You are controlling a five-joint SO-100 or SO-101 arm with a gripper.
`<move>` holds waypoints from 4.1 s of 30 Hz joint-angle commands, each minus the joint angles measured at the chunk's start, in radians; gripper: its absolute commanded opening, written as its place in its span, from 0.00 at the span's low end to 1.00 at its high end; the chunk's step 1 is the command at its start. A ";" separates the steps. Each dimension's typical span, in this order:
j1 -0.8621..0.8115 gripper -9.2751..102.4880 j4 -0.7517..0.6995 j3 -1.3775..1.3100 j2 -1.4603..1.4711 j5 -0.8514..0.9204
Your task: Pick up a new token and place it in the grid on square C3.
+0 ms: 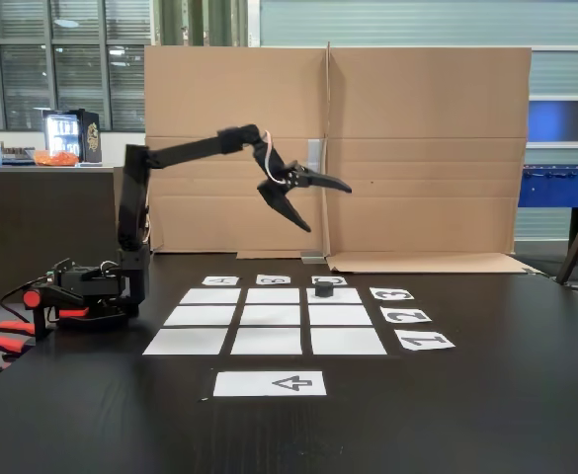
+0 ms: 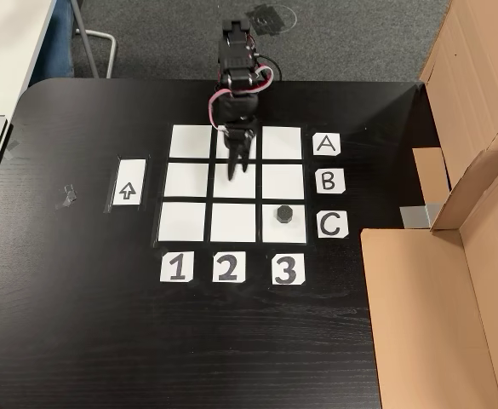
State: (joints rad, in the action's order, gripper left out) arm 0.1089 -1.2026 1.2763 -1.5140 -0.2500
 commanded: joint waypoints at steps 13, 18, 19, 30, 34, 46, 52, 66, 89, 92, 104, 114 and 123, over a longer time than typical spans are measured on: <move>-0.471 0.43 0.161 0.469 -0.580 0.201; -0.644 0.34 0.193 0.577 -0.704 0.256; -0.680 0.32 0.201 0.595 -0.723 0.268; -0.999 0.11 0.334 0.833 -0.922 0.365; -1.083 0.08 0.377 0.931 -0.991 0.382; -1.241 0.08 0.379 1.241 -1.284 0.426; -1.252 0.08 0.368 1.401 -1.459 0.433; -1.232 0.08 0.347 1.631 -1.776 0.430; -1.178 0.09 0.399 1.769 -1.810 0.423; -1.181 0.09 0.399 1.769 -1.810 0.423; -1.177 0.09 0.393 1.769 -1.810 0.423; -1.175 0.09 0.388 1.769 -1.810 0.423; -1.175 0.09 0.387 1.769 -1.810 0.422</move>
State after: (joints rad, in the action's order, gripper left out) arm -1.0661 -0.8069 3.0480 -3.3180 0.1841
